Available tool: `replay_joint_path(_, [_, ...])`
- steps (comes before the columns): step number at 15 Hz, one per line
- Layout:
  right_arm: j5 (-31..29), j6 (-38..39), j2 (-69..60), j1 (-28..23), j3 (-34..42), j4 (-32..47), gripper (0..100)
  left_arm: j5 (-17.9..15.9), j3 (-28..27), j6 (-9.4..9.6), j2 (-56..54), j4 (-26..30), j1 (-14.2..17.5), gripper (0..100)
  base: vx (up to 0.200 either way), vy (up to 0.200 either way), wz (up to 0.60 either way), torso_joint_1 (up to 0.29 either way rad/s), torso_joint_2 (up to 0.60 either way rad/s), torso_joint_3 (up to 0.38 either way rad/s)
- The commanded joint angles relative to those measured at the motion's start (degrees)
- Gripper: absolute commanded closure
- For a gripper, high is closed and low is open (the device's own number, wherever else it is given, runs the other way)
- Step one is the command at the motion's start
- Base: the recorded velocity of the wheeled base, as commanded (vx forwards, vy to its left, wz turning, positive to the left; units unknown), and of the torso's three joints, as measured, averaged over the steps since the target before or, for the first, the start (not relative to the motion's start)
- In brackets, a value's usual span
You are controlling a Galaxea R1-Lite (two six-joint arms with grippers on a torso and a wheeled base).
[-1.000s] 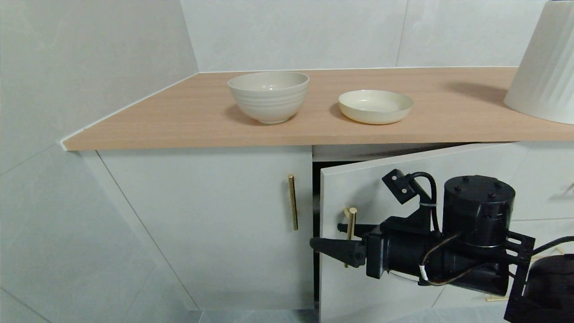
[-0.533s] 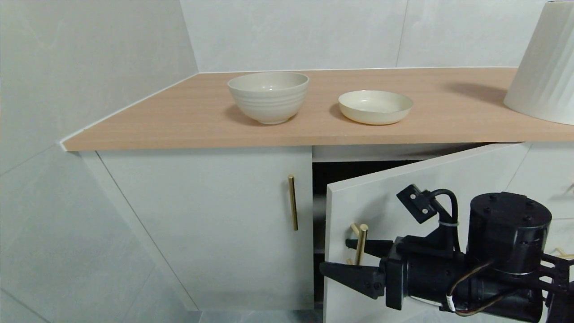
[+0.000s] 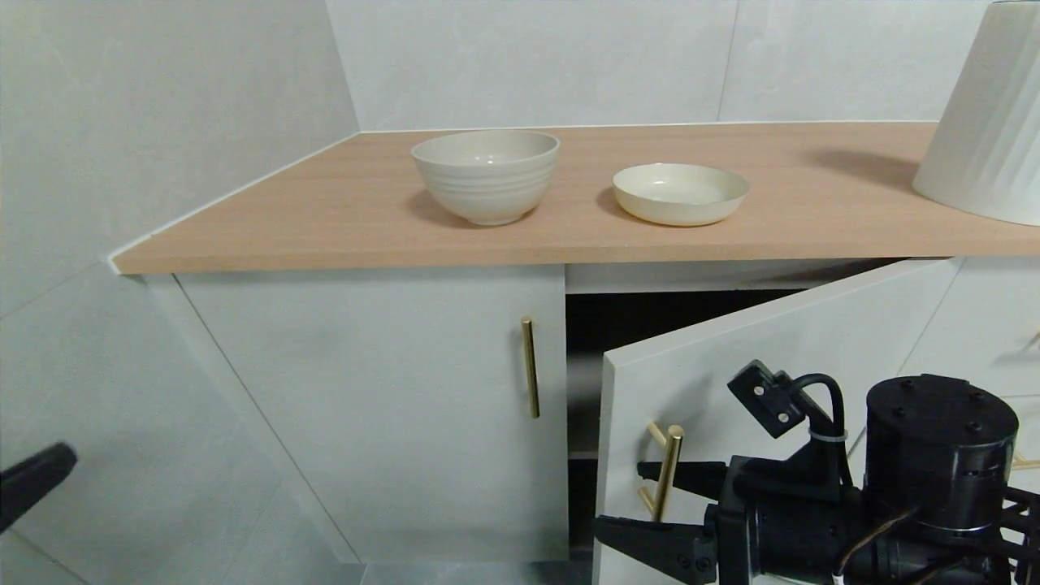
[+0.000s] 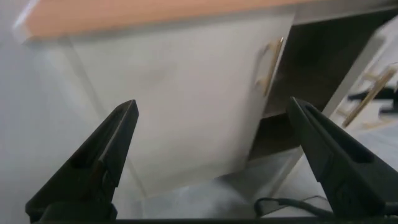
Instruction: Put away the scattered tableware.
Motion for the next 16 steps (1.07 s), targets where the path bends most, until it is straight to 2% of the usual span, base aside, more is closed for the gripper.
replay_joint_path(1, [0.1, 0.0, 0.0, 0.2, 0.0, 0.0, 0, -1.5, -3.8, -1.28, 15.0, -3.4, -5.4, 0, 0.0, 0.0, 0.0, 0.0, 0.0, 0.0])
replay_joint_path(3, [0.1, 0.0, 0.0, 0.4, 0.0, 0.1, 0, -1.5, -2.2, -5.24, 18.0, -4.8, -14.2, 0, 0.0, 0.0, 0.0, 0.0, 0.0, 0.0])
replay_joint_path(4, [0.1, 0.0, 0.2, 0.4, 0.0, 0.0, 0, -1.3, -1.9, -8.75, 20.9, -7.1, -19.3, 0, 0.0, 0.0, 0.0, 0.0, 0.0, 0.0])
replay_joint_path(5, [0.1, 0.0, 0.4, 0.4, 0.0, 0.1, 0, -1.2, -1.9, -9.63, 23.0, -8.7, -20.7, 0, 0.0, 0.0, 0.0, 0.0, 0.0, 0.0])
replay_joint_path(6, [0.1, 0.0, 0.5, 0.4, 0.0, 0.0, 0, -1.2, -2.0, -9.72, 25.8, -11.2, -21.3, 100, 0.0, 0.0, 0.0, 0.0, 0.0, 0.0])
replay_joint_path(9, [0.0, -0.1, 0.5, 0.4, 0.0, 0.0, 0, -1.5, -1.1, -9.19, 32.6, -17.2, -23.5, 100, 0.0, 0.0, 0.0, 0.0, 0.0, 0.0])
replay_joint_path(11, [0.0, -0.1, 0.4, 0.4, 0.0, 0.0, 0, -1.5, 0.7, -9.28, 35.9, -22.5, -27.9, 100, 0.0, 0.0, 0.0, 0.0, 0.0, 0.0])
replay_joint_path(13, [-0.1, -0.1, 0.2, 0.4, 0.0, 0.0, 0, -1.5, 3.4, -9.28, 43.4, -32.4, -31.5, 100, 0.0, 0.0, 0.0, 0.0, 0.0, 0.0])
replay_joint_path(16, [-0.2, -0.1, 0.0, 0.3, 0.0, 0.0, 0, -1.4, 6.8, -9.45, 56.2, -50.8, -31.8, 100, 0.0, 0.0, 0.0, 0.0, 0.0, 0.0])
